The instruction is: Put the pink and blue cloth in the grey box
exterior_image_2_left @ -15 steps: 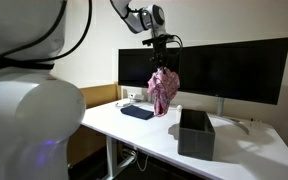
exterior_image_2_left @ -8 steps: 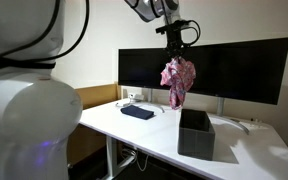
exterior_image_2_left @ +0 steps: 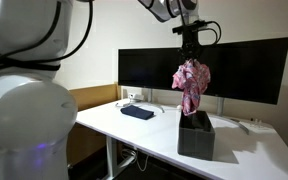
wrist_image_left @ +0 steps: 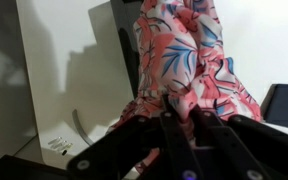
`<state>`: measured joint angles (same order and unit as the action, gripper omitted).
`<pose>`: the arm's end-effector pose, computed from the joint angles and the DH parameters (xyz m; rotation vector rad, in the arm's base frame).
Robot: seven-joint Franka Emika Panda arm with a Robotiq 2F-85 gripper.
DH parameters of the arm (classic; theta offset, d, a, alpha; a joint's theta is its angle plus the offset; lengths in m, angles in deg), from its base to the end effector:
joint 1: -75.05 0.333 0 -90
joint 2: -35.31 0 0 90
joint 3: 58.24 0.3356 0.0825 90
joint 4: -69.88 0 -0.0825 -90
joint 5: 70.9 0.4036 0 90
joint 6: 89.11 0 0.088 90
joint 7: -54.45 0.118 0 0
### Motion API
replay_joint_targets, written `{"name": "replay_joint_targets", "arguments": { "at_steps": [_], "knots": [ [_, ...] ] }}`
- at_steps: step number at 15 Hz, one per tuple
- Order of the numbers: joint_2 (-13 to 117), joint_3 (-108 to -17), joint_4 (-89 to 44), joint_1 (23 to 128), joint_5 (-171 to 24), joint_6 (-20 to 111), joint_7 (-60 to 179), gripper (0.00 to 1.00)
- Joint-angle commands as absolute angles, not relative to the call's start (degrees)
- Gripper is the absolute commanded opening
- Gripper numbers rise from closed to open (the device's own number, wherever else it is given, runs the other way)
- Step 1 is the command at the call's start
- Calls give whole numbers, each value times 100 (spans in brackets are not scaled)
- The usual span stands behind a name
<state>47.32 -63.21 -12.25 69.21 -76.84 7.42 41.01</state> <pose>0.6392 -0.1275 0.5842 3.0128 0.0871 0.0242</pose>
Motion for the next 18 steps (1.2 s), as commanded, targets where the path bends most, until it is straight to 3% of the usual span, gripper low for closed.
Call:
{"name": "replay_joint_targets", "arguments": {
  "at_steps": [1,18],
  "knots": [
    [5067,-6347,-1018,6742,-7623,700,3700,11],
    [5459,-6275,-2264,6235,-7448,1309,2187,10]
  ]
}}
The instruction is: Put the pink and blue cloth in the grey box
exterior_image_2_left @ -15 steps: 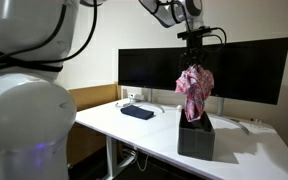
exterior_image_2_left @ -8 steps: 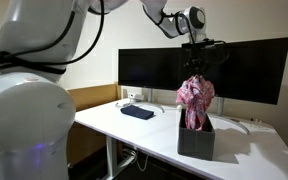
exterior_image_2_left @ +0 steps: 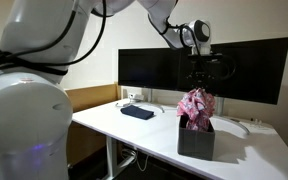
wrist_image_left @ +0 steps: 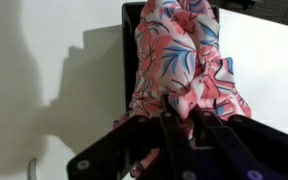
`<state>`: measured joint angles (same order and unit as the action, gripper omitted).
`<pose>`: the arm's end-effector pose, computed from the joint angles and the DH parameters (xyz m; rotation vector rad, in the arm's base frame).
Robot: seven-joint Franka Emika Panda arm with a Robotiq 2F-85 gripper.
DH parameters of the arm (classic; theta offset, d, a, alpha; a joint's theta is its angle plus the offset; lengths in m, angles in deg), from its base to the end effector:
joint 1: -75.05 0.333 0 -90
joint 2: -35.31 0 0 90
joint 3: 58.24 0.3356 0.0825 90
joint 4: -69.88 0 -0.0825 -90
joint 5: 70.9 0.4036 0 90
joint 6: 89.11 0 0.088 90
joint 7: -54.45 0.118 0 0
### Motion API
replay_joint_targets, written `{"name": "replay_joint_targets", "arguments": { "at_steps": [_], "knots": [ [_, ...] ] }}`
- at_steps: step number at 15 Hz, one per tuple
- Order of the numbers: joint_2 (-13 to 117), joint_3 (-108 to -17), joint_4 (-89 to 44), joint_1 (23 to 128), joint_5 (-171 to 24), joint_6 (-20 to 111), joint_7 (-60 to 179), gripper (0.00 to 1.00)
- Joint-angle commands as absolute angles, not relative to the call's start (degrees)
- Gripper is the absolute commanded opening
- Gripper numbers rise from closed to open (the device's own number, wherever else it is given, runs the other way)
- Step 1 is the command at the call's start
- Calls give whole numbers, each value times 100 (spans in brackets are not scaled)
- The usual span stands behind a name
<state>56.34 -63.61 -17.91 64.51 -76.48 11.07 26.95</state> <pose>0.6489 -0.1872 0.4364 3.0440 0.3522 -0.2861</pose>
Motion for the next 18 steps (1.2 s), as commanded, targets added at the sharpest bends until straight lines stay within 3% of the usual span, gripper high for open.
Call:
{"name": "replay_joint_targets", "arguments": {
  "at_steps": [1,16,17,18],
  "knots": [
    [5494,-6262,-2372,6204,-7386,1368,2105,10],
    [5975,-6188,-2521,6298,-7451,2076,2412,10],
    [5994,-6186,-2503,6298,-7451,2074,2423,16],
    [6002,-6185,-2503,6297,-7451,2073,2423,16]
  ]
}}
